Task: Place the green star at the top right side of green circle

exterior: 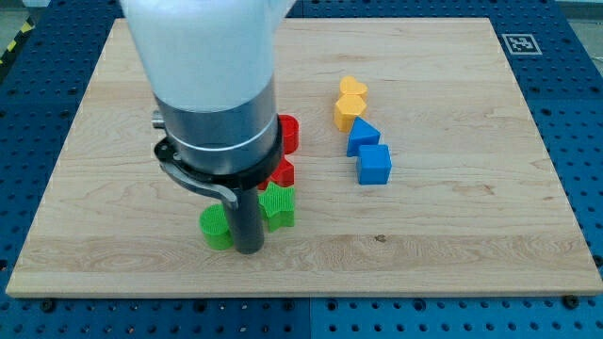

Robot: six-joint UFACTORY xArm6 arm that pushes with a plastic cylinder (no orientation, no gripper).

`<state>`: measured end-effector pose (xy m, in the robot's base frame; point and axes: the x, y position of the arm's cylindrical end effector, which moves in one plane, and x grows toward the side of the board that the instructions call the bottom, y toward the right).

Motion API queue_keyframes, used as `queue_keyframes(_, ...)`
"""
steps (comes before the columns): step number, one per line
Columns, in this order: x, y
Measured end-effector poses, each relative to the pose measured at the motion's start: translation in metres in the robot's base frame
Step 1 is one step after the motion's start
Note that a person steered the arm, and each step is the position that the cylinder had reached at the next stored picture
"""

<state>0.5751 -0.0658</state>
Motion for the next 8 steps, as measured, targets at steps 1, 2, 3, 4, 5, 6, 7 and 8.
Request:
queue_keyframes(1,-0.010,-0.015)
queue_keyframes(2,-0.016,-0.032)
queue_keyframes(3,0.006,0.013)
queue_keyframes(4,0.016,0.070)
queue_keyframes(5,0.000,0.096)
queue_keyframes(6,-0.023,0.088)
queue_keyframes(7,-0.023,0.079)
queue_keyframes(8,-0.028,0.050)
